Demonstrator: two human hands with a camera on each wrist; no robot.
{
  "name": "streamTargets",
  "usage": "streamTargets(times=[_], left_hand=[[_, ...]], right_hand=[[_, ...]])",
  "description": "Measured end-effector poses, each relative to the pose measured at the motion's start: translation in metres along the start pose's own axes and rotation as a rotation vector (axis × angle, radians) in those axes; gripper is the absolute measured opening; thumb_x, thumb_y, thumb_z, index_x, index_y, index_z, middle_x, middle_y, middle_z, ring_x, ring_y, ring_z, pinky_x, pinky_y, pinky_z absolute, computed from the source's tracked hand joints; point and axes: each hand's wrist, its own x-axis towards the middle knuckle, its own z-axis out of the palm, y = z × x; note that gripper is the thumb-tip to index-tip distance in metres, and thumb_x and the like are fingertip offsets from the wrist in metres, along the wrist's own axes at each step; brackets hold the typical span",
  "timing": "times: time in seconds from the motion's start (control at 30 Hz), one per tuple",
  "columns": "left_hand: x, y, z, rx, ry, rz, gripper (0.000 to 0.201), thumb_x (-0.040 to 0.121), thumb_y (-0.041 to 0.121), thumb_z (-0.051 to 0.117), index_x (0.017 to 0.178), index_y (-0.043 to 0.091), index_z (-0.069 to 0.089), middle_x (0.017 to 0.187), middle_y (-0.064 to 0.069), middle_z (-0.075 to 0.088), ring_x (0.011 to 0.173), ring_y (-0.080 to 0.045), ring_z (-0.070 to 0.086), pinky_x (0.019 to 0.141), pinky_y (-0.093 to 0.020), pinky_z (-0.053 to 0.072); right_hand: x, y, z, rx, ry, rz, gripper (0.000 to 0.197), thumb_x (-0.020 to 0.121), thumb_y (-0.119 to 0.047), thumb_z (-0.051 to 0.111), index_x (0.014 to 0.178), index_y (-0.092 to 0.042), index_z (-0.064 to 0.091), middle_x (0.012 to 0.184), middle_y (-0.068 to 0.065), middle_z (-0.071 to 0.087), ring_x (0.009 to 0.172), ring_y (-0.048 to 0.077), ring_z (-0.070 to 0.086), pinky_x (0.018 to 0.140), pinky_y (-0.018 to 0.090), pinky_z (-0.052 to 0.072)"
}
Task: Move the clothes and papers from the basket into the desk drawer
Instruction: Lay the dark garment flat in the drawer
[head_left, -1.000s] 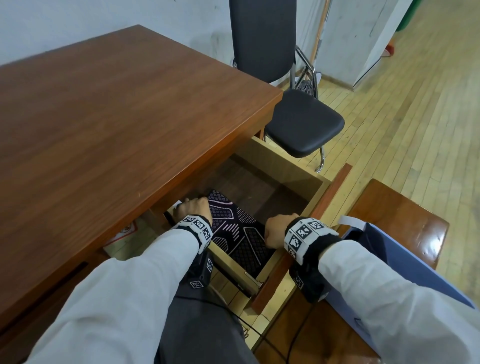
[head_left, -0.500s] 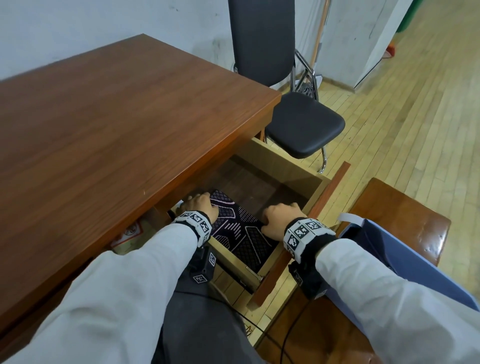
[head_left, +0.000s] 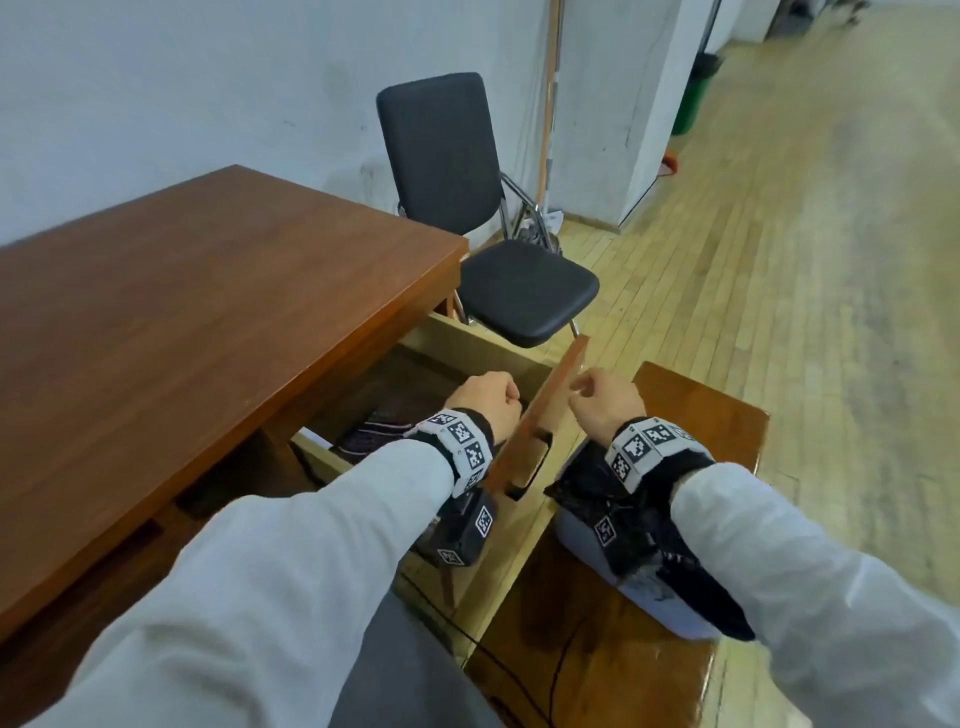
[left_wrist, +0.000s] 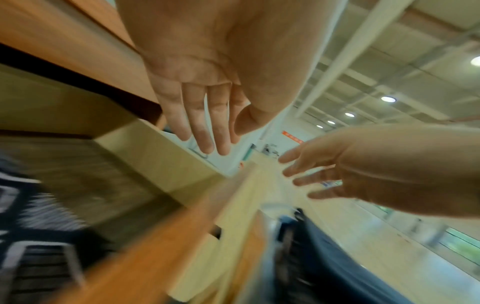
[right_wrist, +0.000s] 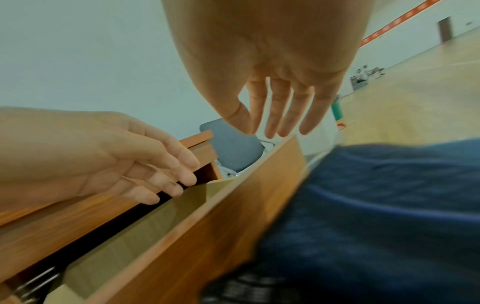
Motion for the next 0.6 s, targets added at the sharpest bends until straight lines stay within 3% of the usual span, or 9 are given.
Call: streamTargets(times=[0.13, 0.2, 0.3, 0.4, 0.47, 0.53, 0.6], left_hand=[[-0.008, 0.031, 0.020, 0.019, -0.046, 0.038, 0.022, 0.093, 0.019, 0.046, 0.110, 0.019, 0.061, 0.116, -0.005, 0.064, 0.105, -0.027, 0.061, 0.094, -0.037, 0.050], [-0.010, 0.037, 0.029, 0.022, -0.069, 0.028, 0.022, 0.093, 0.019, 0.046, 0.110, 0.019, 0.061, 0.115, -0.005, 0.064, 0.105, -0.026, 0.061, 0.092, -0.036, 0.050], [-0.012, 0.042, 0.042, 0.064, -0.119, 0.007, 0.017, 0.092, 0.020, 0.048, 0.098, 0.020, 0.063, 0.100, -0.007, 0.064, 0.091, -0.028, 0.061, 0.087, -0.036, 0.052], [-0.015, 0.046, 0.059, 0.080, -0.210, 0.002, 0.016, 0.090, 0.024, 0.051, 0.078, 0.019, 0.060, 0.083, -0.006, 0.060, 0.078, -0.026, 0.056, 0.081, -0.036, 0.053], [-0.017, 0.048, 0.069, 0.070, -0.250, -0.010, 0.022, 0.090, 0.034, 0.053, 0.078, 0.019, 0.061, 0.088, -0.007, 0.066, 0.084, -0.026, 0.061, 0.078, -0.033, 0.050], [-0.019, 0.051, 0.073, 0.045, -0.248, 0.000, 0.028, 0.091, 0.042, 0.052, 0.086, 0.018, 0.065, 0.099, -0.008, 0.069, 0.093, -0.025, 0.064, 0.080, -0.032, 0.050], [-0.020, 0.056, 0.074, -0.038, -0.273, 0.000, 0.035, 0.090, 0.045, 0.056, 0.105, 0.015, 0.067, 0.109, -0.007, 0.068, 0.102, -0.025, 0.063, 0.088, -0.034, 0.050]], right_hand=[[-0.008, 0.047, -0.018, -0.084, -0.135, 0.318, 0.069, 0.083, -0.045, 0.067, 0.133, -0.004, 0.042, 0.130, 0.016, 0.051, 0.114, 0.033, 0.055, 0.087, 0.037, 0.049], [-0.014, 0.063, -0.015, -0.056, -0.222, 0.420, 0.076, 0.081, -0.052, 0.068, 0.133, -0.003, 0.043, 0.117, 0.014, 0.057, 0.102, 0.029, 0.059, 0.078, 0.034, 0.048], [-0.019, 0.077, -0.008, -0.093, -0.292, 0.397, 0.047, 0.085, -0.050, 0.064, 0.105, -0.008, 0.060, 0.092, 0.008, 0.060, 0.082, 0.022, 0.057, 0.071, 0.028, 0.043], [-0.019, 0.081, -0.009, -0.069, -0.266, 0.367, 0.033, 0.090, -0.039, 0.063, 0.075, -0.012, 0.054, 0.073, 0.003, 0.057, 0.063, 0.017, 0.052, 0.055, 0.025, 0.039], [-0.019, 0.082, -0.012, -0.041, -0.250, 0.356, 0.028, 0.092, -0.033, 0.061, 0.078, -0.009, 0.058, 0.071, 0.004, 0.056, 0.058, 0.015, 0.050, 0.048, 0.024, 0.036], [-0.022, 0.084, -0.015, 0.030, -0.196, 0.341, 0.022, 0.092, -0.029, 0.057, 0.089, -0.009, 0.063, 0.082, 0.007, 0.060, 0.068, 0.019, 0.055, 0.054, 0.026, 0.040], [-0.029, 0.084, -0.019, 0.125, -0.093, 0.319, 0.021, 0.092, -0.029, 0.050, 0.092, -0.011, 0.061, 0.088, 0.009, 0.060, 0.081, 0.027, 0.058, 0.063, 0.030, 0.043]])
